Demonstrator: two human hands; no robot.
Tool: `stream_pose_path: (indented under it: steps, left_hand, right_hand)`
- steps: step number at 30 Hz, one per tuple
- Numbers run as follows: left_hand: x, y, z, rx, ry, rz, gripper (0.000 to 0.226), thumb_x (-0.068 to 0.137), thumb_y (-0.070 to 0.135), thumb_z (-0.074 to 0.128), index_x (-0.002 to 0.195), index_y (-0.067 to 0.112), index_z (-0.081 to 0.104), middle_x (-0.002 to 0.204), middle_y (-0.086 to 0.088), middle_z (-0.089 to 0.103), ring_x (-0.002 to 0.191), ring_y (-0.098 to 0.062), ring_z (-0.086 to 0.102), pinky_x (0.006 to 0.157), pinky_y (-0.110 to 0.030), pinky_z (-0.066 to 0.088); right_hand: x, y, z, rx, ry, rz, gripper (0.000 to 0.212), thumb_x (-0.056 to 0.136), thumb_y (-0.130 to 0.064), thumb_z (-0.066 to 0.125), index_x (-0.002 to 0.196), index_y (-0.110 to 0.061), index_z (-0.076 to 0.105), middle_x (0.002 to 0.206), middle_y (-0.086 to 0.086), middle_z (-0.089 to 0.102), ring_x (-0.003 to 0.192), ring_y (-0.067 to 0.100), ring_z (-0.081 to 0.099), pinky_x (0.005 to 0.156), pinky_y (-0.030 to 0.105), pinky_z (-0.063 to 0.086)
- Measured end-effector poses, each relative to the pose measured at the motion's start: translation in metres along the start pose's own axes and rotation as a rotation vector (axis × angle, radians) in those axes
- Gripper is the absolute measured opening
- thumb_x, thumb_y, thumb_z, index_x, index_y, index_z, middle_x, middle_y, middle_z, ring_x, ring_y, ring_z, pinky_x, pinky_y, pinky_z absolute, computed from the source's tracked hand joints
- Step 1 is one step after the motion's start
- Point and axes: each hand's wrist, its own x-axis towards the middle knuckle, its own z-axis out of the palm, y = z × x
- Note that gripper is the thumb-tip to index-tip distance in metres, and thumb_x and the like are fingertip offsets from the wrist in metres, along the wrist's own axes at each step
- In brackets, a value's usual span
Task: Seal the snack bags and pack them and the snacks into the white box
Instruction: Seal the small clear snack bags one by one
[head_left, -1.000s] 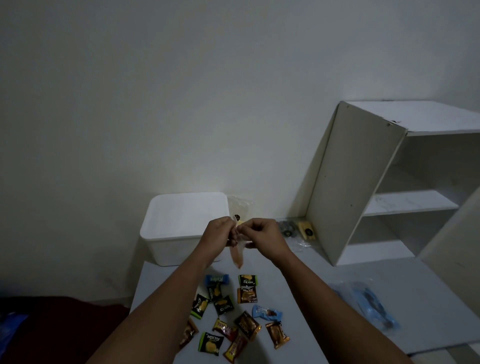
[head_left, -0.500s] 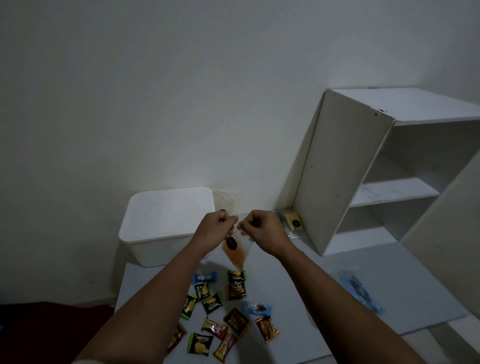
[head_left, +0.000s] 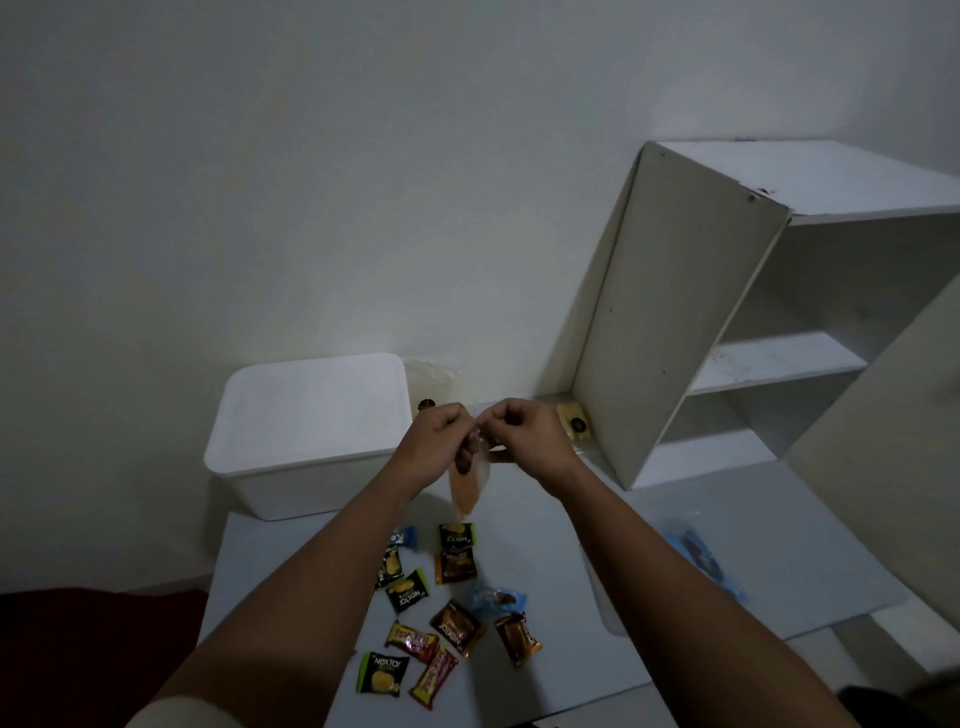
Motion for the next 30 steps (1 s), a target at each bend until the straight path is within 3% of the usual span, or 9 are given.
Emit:
stream_pose_path:
  steps: [4, 6, 10, 14, 17, 20, 23, 28, 30]
  left_hand:
    - [0.002, 0.000, 0.000, 0.070, 0.052, 0.030, 0.032, 0.102, 0.015, 0.048, 0.072, 0.013, 0.058, 0.065, -0.004, 0.061, 0.062, -0.017, 0.059, 0.074, -0.041, 0.055]
    - [0.001, 0.002, -0.003, 0.131, 0.046, 0.062, 0.034, 0.104, 0.019, 0.045, 0.072, 0.017, 0.059, 0.065, -0.001, 0.061, 0.061, -0.015, 0.057, 0.073, -0.039, 0.054]
    - [-0.003, 0.005, -0.010, 0.152, 0.039, 0.056, 0.034, 0.104, 0.022, 0.049, 0.072, 0.015, 0.059, 0.065, -0.002, 0.063, 0.060, -0.013, 0.057, 0.071, -0.036, 0.053]
    - [-0.013, 0.001, -0.016, 0.170, -0.021, 0.038, 0.027, 0.099, 0.013, 0.053, 0.075, 0.008, 0.062, 0.068, -0.006, 0.067, 0.064, -0.015, 0.063, 0.072, -0.036, 0.056]
    - [-0.018, -0.001, -0.020, 0.199, -0.025, 0.059, 0.025, 0.100, 0.011, 0.051, 0.079, 0.011, 0.064, 0.073, -0.007, 0.068, 0.064, -0.012, 0.064, 0.069, -0.031, 0.057]
    - [-0.021, -0.003, -0.023, 0.201, -0.003, 0.061, 0.025, 0.101, 0.014, 0.050, 0.080, 0.012, 0.062, 0.074, -0.004, 0.068, 0.066, -0.017, 0.066, 0.072, -0.037, 0.059]
    - [-0.026, -0.007, -0.020, 0.127, 0.002, 0.023, 0.021, 0.100, 0.012, 0.053, 0.083, 0.003, 0.063, 0.073, -0.008, 0.068, 0.065, -0.019, 0.065, 0.074, -0.041, 0.060]
    - [-0.028, -0.016, -0.011, 0.089, 0.002, -0.003, 0.025, 0.101, 0.010, 0.051, 0.080, 0.004, 0.064, 0.066, -0.008, 0.067, 0.059, -0.018, 0.064, 0.077, -0.044, 0.061]
    - [-0.028, -0.019, -0.010, 0.073, 0.010, 0.013, 0.023, 0.101, 0.010, 0.051, 0.084, -0.001, 0.063, 0.064, -0.007, 0.068, 0.058, -0.016, 0.066, 0.078, -0.045, 0.063]
  right_hand:
    - [0.001, 0.002, 0.003, -0.040, -0.054, -0.031, 0.013, 0.099, -0.014, 0.064, 0.090, -0.006, 0.070, 0.087, 0.018, 0.076, 0.085, 0.031, 0.076, 0.078, 0.046, 0.064]
    - [0.000, 0.004, 0.005, -0.040, -0.030, -0.030, 0.013, 0.099, -0.016, 0.064, 0.089, -0.009, 0.069, 0.091, 0.022, 0.075, 0.085, 0.032, 0.075, 0.076, 0.045, 0.063]
    - [-0.002, 0.005, 0.015, -0.004, 0.051, -0.035, 0.017, 0.098, -0.014, 0.065, 0.094, 0.002, 0.068, 0.092, 0.025, 0.074, 0.088, 0.042, 0.074, 0.077, 0.050, 0.064]
    - [-0.008, 0.006, 0.022, 0.090, 0.081, -0.035, 0.011, 0.097, -0.004, 0.064, 0.097, 0.006, 0.068, 0.090, 0.021, 0.072, 0.081, 0.030, 0.073, 0.072, 0.036, 0.063]
    - [-0.016, 0.005, 0.022, 0.130, 0.040, 0.007, 0.012, 0.094, -0.002, 0.067, 0.101, 0.008, 0.070, 0.094, 0.024, 0.074, 0.079, 0.026, 0.072, 0.075, 0.035, 0.063]
    - [-0.024, 0.002, 0.021, 0.067, -0.029, 0.064, 0.009, 0.089, 0.001, 0.070, 0.097, 0.004, 0.073, 0.088, 0.019, 0.076, 0.076, 0.021, 0.073, 0.073, 0.031, 0.063]
    - [-0.027, 0.002, 0.021, 0.026, -0.007, 0.032, 0.009, 0.088, 0.005, 0.069, 0.090, -0.001, 0.075, 0.086, 0.021, 0.075, 0.075, 0.026, 0.071, 0.073, 0.033, 0.064]
    - [-0.032, 0.009, 0.025, 0.016, 0.067, 0.014, 0.011, 0.089, 0.004, 0.069, 0.099, 0.004, 0.073, 0.091, 0.025, 0.076, 0.079, 0.031, 0.075, 0.077, 0.044, 0.065]
    - [-0.034, 0.008, 0.022, 0.013, 0.018, 0.059, 0.010, 0.090, 0.005, 0.067, 0.096, 0.001, 0.073, 0.089, 0.021, 0.076, 0.077, 0.025, 0.076, 0.072, 0.036, 0.065]
